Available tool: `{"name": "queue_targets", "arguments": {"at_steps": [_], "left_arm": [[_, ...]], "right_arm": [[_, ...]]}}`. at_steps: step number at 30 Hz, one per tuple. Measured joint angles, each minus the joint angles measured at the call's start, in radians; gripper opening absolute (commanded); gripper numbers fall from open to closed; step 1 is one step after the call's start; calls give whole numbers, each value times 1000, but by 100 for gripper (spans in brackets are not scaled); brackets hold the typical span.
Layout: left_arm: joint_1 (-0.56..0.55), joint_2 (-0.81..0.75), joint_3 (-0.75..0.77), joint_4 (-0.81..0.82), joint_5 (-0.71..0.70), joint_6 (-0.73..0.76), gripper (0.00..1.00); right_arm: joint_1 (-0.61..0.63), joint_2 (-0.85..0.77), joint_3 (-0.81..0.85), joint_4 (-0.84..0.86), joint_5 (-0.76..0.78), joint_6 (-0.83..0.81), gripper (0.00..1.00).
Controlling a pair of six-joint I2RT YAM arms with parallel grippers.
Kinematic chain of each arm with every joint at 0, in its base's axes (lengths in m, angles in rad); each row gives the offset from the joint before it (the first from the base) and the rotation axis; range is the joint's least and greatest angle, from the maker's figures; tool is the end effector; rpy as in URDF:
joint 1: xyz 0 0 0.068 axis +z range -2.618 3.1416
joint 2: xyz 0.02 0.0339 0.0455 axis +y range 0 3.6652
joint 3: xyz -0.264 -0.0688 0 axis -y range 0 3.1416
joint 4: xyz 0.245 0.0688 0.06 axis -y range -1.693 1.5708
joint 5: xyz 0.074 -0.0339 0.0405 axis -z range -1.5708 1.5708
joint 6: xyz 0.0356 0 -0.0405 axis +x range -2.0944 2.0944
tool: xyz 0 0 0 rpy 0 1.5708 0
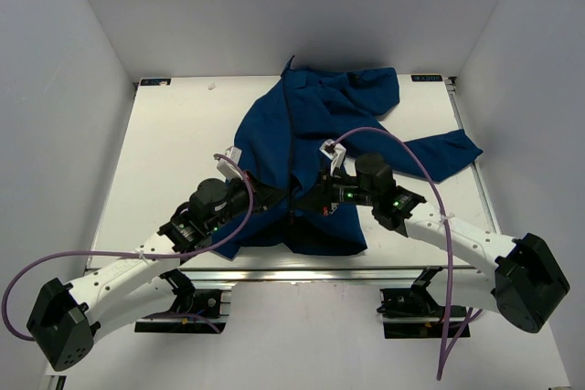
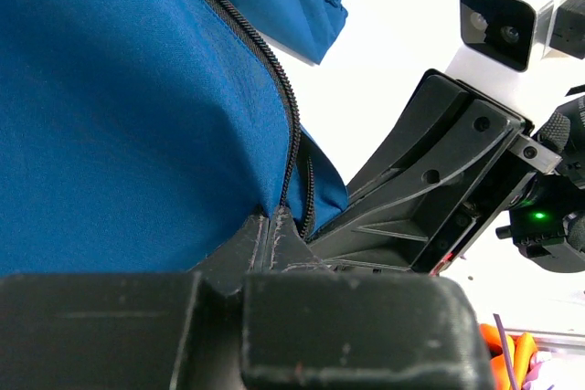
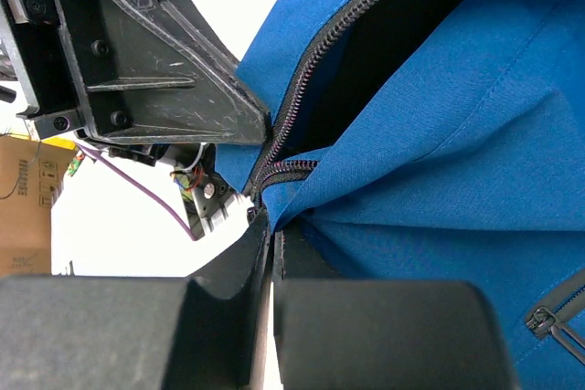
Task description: Zip up the jacket
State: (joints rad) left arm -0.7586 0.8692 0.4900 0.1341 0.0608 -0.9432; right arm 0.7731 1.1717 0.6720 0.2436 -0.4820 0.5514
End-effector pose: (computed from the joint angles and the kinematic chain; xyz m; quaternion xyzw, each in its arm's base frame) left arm 0.1478 -0.1431 0.2536 -0.0540 0.7862 -0.4783 0.3875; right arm 0.1769 0.1957 0.2653 -0.2300 0.7479 0.5139 0.3518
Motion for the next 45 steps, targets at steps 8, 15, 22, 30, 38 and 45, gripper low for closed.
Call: {"name": "queue_targets", "arguments": {"at_steps": [8,15,22,30,38,45], "left_arm": [[0,-3,0,0,0,0,0],[0,-3,0,1,0,0,0],[0,-3,0,-2,-1,-1,0],[0,-3,0,-11,-23,-28,0],[0,-12,0,-39,-79,-64,0],[0,-15,0,-44,-92,-80,0]], "right_arm": [[0,1,2,12,2,11,0],[0,15,15,15,10,19,0],[0,17,20,14,35,40,0],[46,17,35,-40,143,44,0],[98,11,41,-82,246,45,0],[105,5,41,-79,275,57,0]]}}
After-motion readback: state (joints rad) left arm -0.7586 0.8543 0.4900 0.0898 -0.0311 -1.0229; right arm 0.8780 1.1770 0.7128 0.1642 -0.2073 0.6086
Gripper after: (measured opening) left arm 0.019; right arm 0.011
